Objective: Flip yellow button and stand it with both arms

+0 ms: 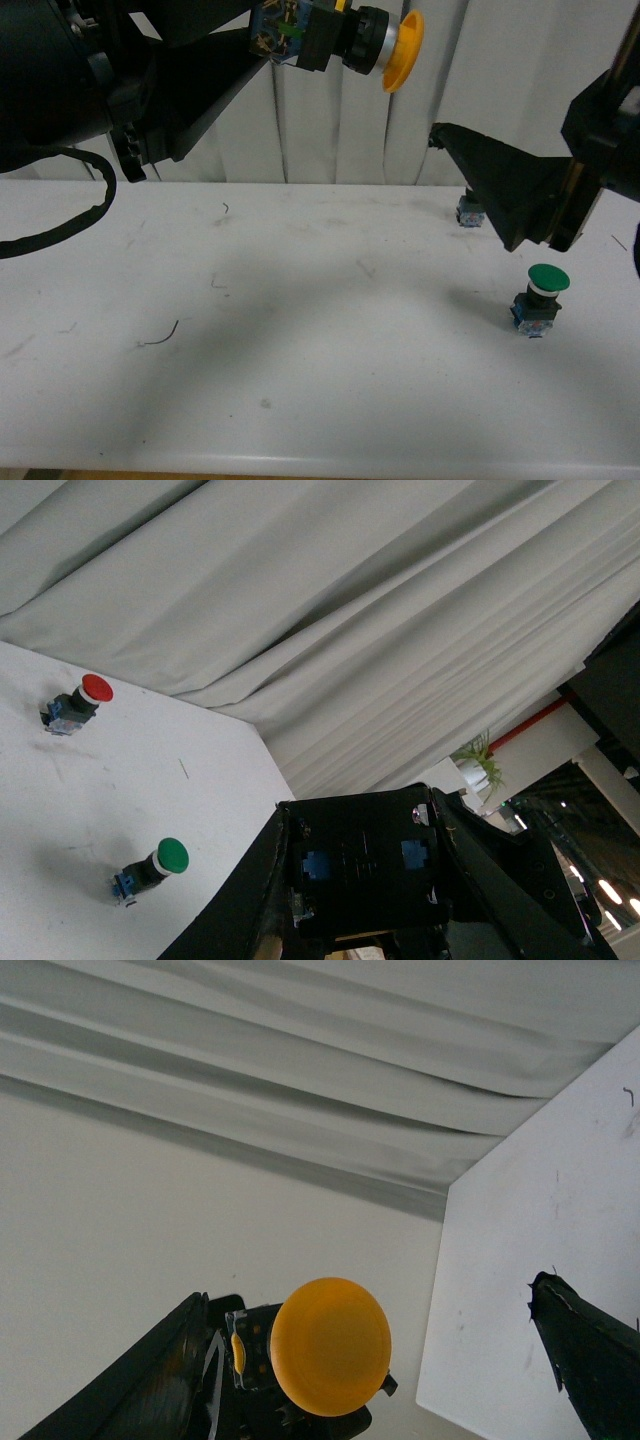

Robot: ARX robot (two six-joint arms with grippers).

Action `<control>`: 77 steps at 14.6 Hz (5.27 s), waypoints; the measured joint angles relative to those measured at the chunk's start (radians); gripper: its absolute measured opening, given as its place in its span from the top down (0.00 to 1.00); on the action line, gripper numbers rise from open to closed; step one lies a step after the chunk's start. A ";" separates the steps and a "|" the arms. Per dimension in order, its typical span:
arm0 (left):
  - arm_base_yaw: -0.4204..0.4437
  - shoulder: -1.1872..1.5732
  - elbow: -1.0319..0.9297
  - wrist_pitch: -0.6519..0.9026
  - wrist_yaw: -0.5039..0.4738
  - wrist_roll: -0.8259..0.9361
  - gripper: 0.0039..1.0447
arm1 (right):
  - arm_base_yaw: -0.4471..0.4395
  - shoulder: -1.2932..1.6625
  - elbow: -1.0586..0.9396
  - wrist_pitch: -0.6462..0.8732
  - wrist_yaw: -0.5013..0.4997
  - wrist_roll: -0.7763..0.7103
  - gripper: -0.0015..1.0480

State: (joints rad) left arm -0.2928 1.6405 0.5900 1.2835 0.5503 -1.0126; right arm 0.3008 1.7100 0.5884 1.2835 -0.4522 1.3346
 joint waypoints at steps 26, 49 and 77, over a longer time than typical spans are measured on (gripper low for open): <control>0.074 -0.228 -0.094 0.001 -0.013 0.066 0.06 | 0.050 0.037 0.076 0.000 0.044 -0.045 0.65; 0.293 -1.604 -0.548 -1.287 -0.550 0.996 0.99 | 0.006 0.038 0.086 -0.002 0.053 -0.053 0.65; 0.293 -1.632 -0.581 -1.287 -0.550 0.998 0.06 | -0.229 0.277 0.542 -0.767 0.607 -1.396 0.65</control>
State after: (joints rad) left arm -0.0002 0.0082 0.0093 -0.0036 -0.0002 -0.0143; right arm 0.0719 1.9865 1.1309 0.5167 0.1547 -0.0612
